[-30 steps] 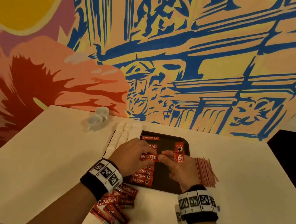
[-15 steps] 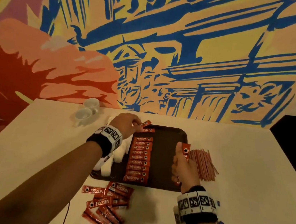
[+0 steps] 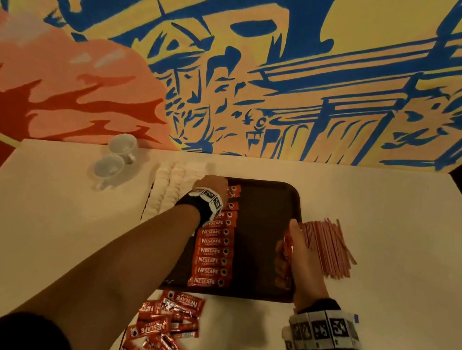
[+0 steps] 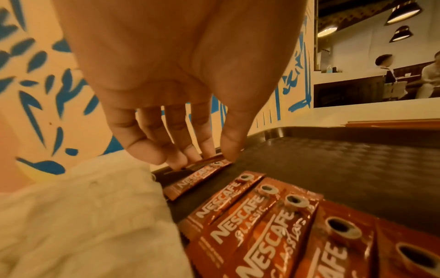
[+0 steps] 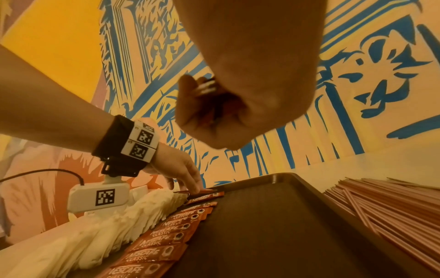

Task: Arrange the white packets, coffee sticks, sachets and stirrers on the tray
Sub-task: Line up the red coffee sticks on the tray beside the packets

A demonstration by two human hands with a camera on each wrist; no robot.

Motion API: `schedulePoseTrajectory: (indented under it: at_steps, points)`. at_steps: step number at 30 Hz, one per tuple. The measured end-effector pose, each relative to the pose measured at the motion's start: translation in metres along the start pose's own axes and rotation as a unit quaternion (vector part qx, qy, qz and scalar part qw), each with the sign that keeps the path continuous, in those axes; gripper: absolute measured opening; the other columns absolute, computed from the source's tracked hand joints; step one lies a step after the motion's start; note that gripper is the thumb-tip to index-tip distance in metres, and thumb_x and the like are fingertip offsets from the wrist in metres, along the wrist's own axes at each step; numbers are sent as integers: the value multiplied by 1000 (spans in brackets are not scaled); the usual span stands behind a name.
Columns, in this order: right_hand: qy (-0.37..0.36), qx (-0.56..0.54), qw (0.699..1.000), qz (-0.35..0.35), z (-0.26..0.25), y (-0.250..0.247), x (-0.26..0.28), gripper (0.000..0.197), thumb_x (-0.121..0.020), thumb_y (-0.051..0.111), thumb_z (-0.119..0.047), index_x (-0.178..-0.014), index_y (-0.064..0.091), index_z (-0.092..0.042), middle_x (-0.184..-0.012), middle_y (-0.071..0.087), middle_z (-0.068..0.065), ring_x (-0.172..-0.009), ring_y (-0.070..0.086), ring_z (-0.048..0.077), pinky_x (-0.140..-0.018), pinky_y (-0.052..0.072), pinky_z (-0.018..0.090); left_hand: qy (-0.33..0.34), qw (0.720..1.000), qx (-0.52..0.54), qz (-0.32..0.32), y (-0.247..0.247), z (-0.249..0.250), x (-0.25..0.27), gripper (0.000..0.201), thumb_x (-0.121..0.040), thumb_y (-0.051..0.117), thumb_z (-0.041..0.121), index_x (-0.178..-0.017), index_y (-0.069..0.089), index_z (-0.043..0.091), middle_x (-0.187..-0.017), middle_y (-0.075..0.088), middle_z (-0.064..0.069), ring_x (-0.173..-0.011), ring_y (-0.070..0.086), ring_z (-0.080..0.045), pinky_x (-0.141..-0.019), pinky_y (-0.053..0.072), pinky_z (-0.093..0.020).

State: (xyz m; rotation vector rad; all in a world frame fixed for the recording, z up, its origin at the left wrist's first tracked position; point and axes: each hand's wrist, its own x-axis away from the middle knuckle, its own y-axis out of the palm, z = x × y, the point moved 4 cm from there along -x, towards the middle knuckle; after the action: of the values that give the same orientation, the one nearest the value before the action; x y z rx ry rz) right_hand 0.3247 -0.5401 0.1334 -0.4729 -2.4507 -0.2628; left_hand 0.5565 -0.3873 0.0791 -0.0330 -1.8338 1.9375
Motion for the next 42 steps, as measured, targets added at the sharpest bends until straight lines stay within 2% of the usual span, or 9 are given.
schedulePoseTrajectory:
  at_steps: [4,7,12,15,21,29,34,42]
  points:
    - [8,0,1000,-6,3,1,-6,60,-90,49,-74,-83,59,-15,-58,43,-1,-50,38,13,-48,30,27,6,999,-31,-11,7,10,-10,19,-94,60,16,-111,66,10,-112,68,-12,-106,64,-35,-91,55,-45]
    - [12,1,1000,-11,4,3,-7,61,-90,48,-74,-84,59,-14,-57,42,-1,-50,37,12,-47,29,26,13,998,-52,-18,13,11,-14,19,-93,58,12,-111,63,8,-116,65,-15,-109,61,-36,-90,53,-45]
    - [17,4,1000,-16,7,3,-8,64,-89,46,-75,-86,58,-13,-56,42,-2,-49,37,12,-47,29,26,12,998,-56,-33,15,9,-17,24,-87,63,9,-111,61,9,-116,64,-16,-110,59,-38,-91,53,-47]
    - [17,6,1000,-21,9,1,-8,68,-82,48,-79,-86,59,-12,-56,42,-2,-49,38,12,-47,30,26,18,997,-64,-42,14,8,-20,32,-78,72,10,-108,61,9,-112,65,-16,-107,61,-38,-88,55,-46]
    - [20,4,1000,-19,13,-1,-10,72,-74,50,-82,-85,60,-12,-57,43,-1,-50,38,13,-48,29,28,7,998,-57,-23,16,4,-25,33,-86,68,14,-117,58,11,-118,60,-15,-113,57,-39,-93,50,-47]
    - [21,7,1000,-18,17,-2,-13,71,-80,48,-81,-88,60,-11,-56,42,-1,-49,38,13,-48,29,27,-1,999,-43,-9,16,1,-30,32,-94,59,16,-124,54,10,-126,56,-17,-120,52,-38,-100,46,-48]
    - [17,3,1000,-22,15,0,-14,71,-83,47,-80,-88,59,-11,-57,42,-1,-50,38,13,-49,28,28,-2,999,-40,-7,14,0,-28,35,-89,64,13,-122,54,11,-125,56,-17,-119,52,-38,-99,47,-48]
    - [12,-9,999,-33,17,-2,-10,75,-77,47,-83,-88,60,-10,-57,42,0,-50,38,14,-49,29,28,8,999,-35,-2,4,-1,-25,35,-88,63,11,-122,53,12,-125,54,-15,-118,51,-37,-100,46,-46]
